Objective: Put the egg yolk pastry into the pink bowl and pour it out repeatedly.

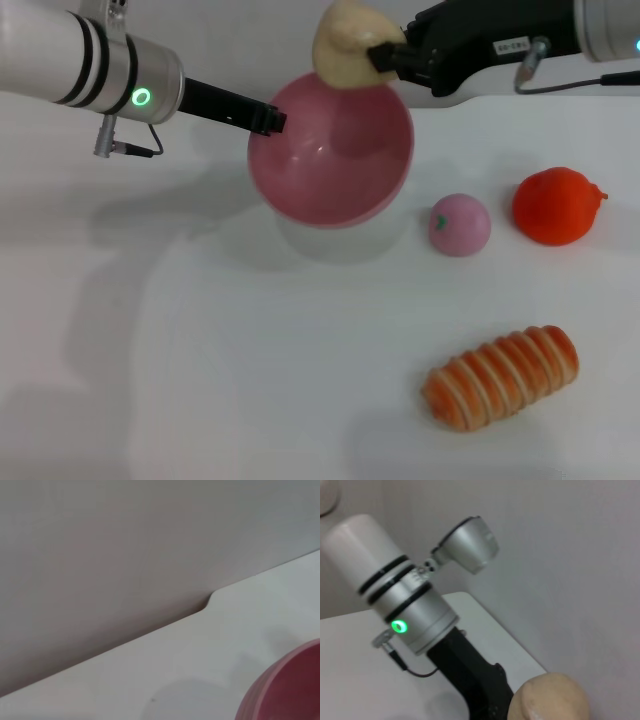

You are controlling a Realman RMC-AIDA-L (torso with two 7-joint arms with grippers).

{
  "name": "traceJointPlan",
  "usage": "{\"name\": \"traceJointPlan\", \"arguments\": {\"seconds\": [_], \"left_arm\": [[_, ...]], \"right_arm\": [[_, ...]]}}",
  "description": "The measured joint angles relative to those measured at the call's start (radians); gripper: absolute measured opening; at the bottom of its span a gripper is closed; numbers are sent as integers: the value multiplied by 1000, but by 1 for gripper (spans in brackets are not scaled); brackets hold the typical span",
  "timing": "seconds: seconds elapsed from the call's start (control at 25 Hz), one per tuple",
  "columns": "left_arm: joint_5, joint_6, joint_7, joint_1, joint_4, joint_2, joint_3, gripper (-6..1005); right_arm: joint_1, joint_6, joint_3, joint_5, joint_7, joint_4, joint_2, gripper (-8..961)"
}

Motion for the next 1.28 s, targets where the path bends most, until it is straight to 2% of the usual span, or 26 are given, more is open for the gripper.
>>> {"name": "traceJointPlan", "arguments": {"seconds": [0.2, 0.32, 0.56, 0.64, 0.68, 0.72, 0.76, 0.8, 0.84, 0.88, 0.92, 1.0, 1.16, 1.24, 1.28], "left_arm": [[0, 3, 8, -3, -1, -3, 0, 45], [0, 2, 8, -2, -2, -3, -1, 45], [0, -7, 15, 6, -1, -3, -5, 45], [-4, -60, 41, 25, 20, -20, -9, 45], [-4, -60, 41, 25, 20, -20, -9, 45], [-8, -91, 53, 40, 38, -29, -8, 45], [-41, -176, 91, 72, 68, -42, 17, 45], [-41, -176, 91, 72, 68, -42, 17, 45], [-92, -239, 130, 90, 73, -45, 52, 45], [-92, -239, 130, 90, 73, -45, 52, 45], [-161, -304, 182, 109, 75, -46, 105, 45], [-384, -463, 349, 163, 99, -45, 242, 46], [-536, -573, 498, 201, 130, -46, 347, 46], [-671, -728, 664, 237, 169, -48, 503, 46], [-686, -759, 684, 242, 175, -49, 529, 46]], "right_arm": [[-7, 67, -24, -2, -5, 21, 1, 102], [-21, 86, -14, 8, -7, 11, 0, 301], [-66, 115, 27, 42, -29, -20, 0, 435], [-105, 143, 48, 111, -75, -26, 1, 479], [-135, 160, 63, 179, -118, -24, 1, 501], [-165, 172, 77, 248, -160, -17, 1, 524], [-197, 186, 92, 349, -225, -5, 1, 546], [-226, 198, 104, 433, -284, 8, 1, 562], [-257, 216, 110, 521, -365, 25, 2, 578], [-289, 238, 112, 596, -443, 43, 3, 595], [-317, 263, 107, 669, -528, 66, 5, 611], [-358, 297, 98, 784, -664, 116, 7, 627], [-419, 295, 105, 1076, -953, 255, 6, 627], [-446, 279, 104, 1208, -1099, 303, 8, 626], [-459, 258, 102, 1288, -1178, 331, 8, 626]]}}
